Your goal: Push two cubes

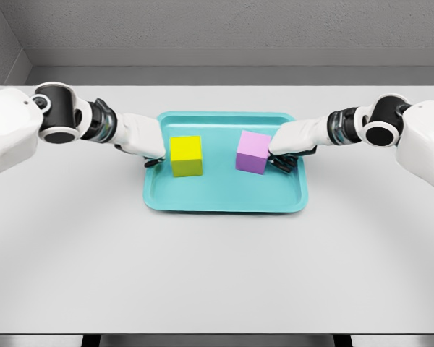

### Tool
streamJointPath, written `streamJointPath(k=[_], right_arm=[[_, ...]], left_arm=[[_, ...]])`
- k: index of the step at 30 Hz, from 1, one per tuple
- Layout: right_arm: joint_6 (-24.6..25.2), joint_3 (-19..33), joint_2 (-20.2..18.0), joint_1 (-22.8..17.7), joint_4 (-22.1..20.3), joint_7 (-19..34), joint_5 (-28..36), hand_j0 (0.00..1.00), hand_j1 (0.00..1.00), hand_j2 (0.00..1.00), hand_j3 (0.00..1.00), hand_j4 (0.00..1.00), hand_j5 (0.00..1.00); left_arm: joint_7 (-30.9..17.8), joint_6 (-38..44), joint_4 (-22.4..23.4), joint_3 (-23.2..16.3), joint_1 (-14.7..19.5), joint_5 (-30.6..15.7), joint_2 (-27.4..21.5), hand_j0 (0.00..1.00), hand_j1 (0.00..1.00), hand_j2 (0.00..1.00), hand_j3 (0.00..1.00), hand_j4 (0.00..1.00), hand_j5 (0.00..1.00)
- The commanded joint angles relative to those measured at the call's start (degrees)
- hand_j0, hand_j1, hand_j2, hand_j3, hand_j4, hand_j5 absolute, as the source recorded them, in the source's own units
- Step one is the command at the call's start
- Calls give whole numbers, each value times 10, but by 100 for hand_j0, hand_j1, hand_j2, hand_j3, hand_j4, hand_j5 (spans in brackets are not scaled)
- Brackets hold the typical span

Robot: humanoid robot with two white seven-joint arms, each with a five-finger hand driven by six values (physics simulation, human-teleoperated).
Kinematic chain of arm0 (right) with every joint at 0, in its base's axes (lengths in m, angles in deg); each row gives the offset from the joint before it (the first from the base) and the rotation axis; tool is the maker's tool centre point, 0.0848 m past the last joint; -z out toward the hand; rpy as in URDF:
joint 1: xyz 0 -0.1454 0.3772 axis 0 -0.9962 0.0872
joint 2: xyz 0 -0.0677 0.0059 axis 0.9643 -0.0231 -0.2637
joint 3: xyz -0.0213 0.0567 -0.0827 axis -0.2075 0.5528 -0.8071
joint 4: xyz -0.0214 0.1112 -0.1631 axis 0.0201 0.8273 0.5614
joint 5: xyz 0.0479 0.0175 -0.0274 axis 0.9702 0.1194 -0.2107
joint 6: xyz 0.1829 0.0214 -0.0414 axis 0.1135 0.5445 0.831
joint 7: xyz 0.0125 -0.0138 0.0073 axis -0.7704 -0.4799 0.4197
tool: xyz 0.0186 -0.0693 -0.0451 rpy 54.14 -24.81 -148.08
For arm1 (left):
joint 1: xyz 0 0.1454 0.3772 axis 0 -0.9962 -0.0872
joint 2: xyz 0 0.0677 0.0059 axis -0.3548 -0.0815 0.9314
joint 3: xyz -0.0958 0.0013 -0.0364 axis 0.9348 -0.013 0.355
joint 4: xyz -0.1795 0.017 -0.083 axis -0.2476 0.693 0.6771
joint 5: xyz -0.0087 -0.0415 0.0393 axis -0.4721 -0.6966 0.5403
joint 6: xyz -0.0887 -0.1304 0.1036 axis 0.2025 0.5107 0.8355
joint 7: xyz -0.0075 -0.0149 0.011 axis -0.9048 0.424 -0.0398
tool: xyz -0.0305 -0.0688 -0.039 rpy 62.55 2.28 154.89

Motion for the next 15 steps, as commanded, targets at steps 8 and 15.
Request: streamJointPath(k=[8,15], right_arm=[[-6,-18,11,7,0,-1,-19,12,12,12,12,12,12],[-6,-18,13,9,15,-1,-19,12,12,12,12,12,12]], left_arm=[[-2,1,-2,-1,2,-15,23,44,44,44,44,44,44],[-2,1,-1,-2,2,-15,31,44,44,44,44,44,44]])
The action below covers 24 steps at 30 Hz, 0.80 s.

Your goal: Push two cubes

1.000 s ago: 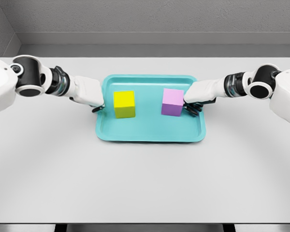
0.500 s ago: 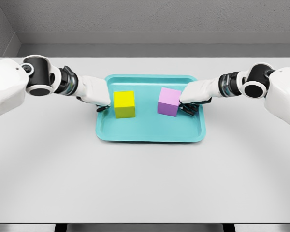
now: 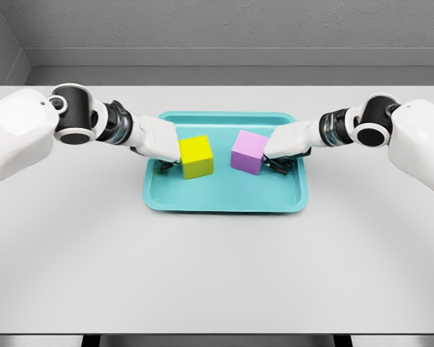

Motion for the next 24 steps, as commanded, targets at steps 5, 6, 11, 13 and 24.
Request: streamJointPath(k=[5,6,11,13,24], right_arm=[[1,1,0,4,13,0,-1,12,12,12,12,12,12],[1,1,0,5,14,0,-1,12,12,12,12,12,12],[1,2,3,11,31,0,0,12,12,12,12,12,12],[1,2,3,11,33,0,0,12,12,12,12,12,12],[1,3,20,17,61,0,-9,12,12,12,12,12,12]], left_arm=[[0,1,20,1,2,-2,6,44,44,44,44,44,44],[0,1,26,1,2,-2,9,44,44,44,44,44,44],[0,1,52,1,3,-2,23,44,44,44,44,44,44],[0,1,52,1,3,-2,30,44,44,44,44,44,44],[0,1,69,4,5,-1,40,44,44,44,44,44,44]])
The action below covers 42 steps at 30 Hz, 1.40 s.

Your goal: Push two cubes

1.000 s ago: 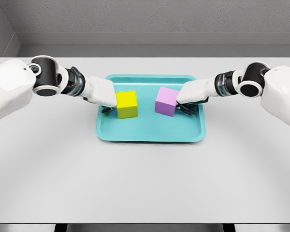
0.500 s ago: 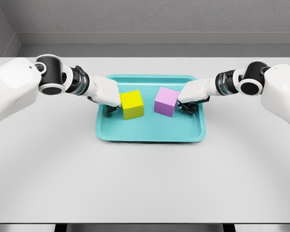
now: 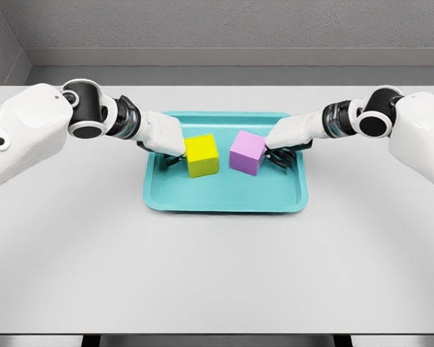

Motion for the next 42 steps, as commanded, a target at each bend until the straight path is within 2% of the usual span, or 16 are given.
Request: streamJointPath(k=[1,8,15,19,42], right_arm=[[-2,2,7,0,12,-16,-64,12,12,12,12,12,12],[-2,2,13,0,15,-16,-73,12,12,12,12,12,12],[-2,2,22,4,15,-16,-77,12,12,12,12,12,12],[-2,2,27,8,15,-16,-79,12,12,12,12,12,12],[-2,1,48,19,16,-16,-79,12,12,12,12,12,12]], left_arm=[[0,1,5,1,0,0,1,44,44,44,44,44,44],[0,1,33,5,1,1,23,44,44,44,44,44,44],[0,1,37,6,6,3,24,44,44,44,44,44,44],[0,1,59,6,6,3,38,44,44,44,44,44,44],[0,1,71,7,11,3,54,44,44,44,44,44,44]])
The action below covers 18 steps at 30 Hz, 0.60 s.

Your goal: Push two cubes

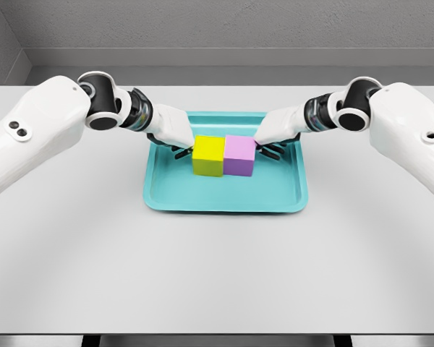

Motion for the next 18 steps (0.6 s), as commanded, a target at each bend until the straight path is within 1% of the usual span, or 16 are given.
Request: streamJointPath(k=[1,4,6,18], right_arm=[[6,-1,3,0,2,-5,23,12,12,12,12,12,12],[6,0,1,0,2,-5,10,12,12,12,12,12,12],[6,0,-1,0,2,-5,10,12,12,12,12,12,12],[6,1,-5,0,5,-5,7,12,12,12,12,12,12]], left_arm=[[6,2,2,-2,0,-4,1,44,44,44,44,44,44],[6,2,1,-1,-1,-7,0,44,44,44,44,44,44],[6,2,-1,-1,0,-9,-2,46,46,46,46,46,46],[6,2,-1,-1,0,-12,-6,46,46,46,46,46,46]])
